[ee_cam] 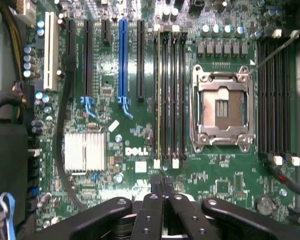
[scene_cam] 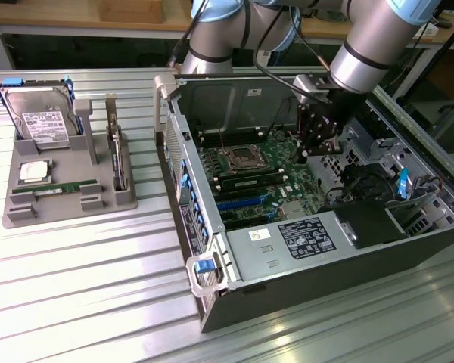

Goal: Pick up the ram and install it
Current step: 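Press down the ram until it locks into place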

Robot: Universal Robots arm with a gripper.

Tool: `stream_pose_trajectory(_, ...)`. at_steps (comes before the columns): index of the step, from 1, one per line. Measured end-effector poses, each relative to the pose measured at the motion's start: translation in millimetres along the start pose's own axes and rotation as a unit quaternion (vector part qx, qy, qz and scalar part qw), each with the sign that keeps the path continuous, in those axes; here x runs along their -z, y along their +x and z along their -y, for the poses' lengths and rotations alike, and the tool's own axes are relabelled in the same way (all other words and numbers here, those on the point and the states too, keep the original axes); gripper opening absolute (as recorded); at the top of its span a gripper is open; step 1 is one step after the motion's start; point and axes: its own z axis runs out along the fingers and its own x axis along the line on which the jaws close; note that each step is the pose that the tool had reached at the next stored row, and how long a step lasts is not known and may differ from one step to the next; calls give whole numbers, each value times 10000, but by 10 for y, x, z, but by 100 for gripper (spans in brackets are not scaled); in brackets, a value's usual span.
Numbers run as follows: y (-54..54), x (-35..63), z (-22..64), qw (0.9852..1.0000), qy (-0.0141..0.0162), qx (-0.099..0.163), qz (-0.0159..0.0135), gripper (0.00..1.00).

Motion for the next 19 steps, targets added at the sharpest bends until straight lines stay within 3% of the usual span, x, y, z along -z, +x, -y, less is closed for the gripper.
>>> stream_pose_trajectory(4, 2, -82, -191, 10000, 1, 0, 1, 10)
stream_pose_trajectory(5, 2, -113, -202, 10000, 1, 0, 0, 10)
stream_pose_trajectory(10, 8, -279, -188, 10000, 1, 0, 5, 10)
stream_pose_trajectory(15, 38, -356, -180, 10000, 1, 5, 53, 10)
stream_pose_trajectory(19, 74, -381, -178, 9999, 0, 11, 108, 10)
